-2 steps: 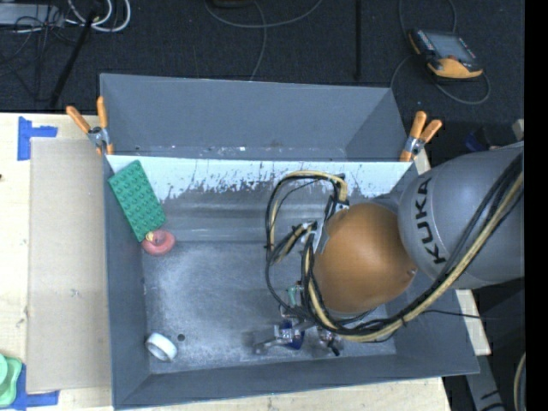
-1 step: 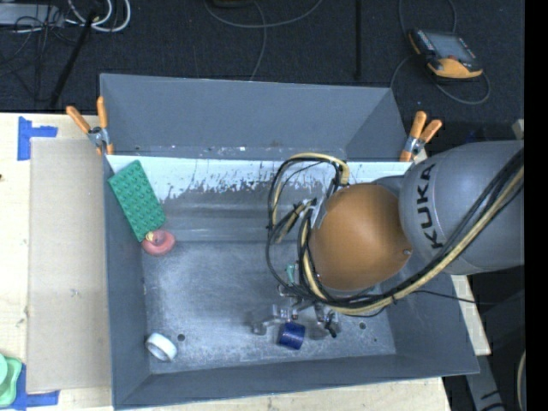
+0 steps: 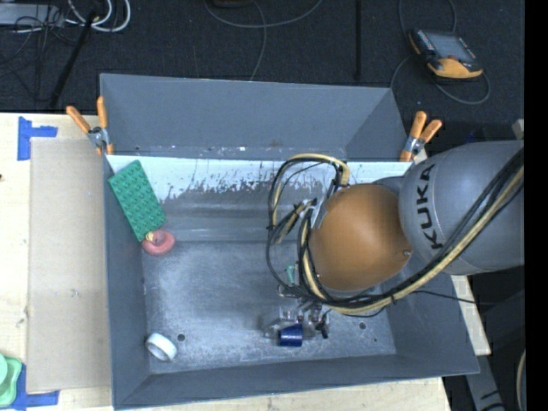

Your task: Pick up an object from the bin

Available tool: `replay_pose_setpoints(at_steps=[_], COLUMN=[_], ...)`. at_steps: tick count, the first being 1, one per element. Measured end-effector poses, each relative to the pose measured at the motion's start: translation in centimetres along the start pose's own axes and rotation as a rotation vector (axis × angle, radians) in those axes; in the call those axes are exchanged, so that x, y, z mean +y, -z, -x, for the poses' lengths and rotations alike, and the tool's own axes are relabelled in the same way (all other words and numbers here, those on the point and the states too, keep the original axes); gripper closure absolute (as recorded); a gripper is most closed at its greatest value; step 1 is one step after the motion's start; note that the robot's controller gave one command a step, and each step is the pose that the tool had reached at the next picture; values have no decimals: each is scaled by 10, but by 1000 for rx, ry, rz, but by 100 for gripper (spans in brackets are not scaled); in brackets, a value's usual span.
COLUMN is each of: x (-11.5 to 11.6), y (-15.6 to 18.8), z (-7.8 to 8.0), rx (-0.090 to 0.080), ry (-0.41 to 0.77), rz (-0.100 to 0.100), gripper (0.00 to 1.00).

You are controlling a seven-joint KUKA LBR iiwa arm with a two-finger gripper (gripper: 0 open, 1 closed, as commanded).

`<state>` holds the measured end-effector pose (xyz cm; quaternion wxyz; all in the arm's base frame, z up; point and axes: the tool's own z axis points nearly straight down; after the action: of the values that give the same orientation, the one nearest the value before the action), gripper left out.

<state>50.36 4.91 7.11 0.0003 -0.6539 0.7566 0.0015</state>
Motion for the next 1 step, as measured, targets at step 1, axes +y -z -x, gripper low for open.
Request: replay_pose_setpoints(at_steps=[1], x=[-45], y=[28], z=[23], rx=[0], ry=[213], rz=[-1], gripper=[100])
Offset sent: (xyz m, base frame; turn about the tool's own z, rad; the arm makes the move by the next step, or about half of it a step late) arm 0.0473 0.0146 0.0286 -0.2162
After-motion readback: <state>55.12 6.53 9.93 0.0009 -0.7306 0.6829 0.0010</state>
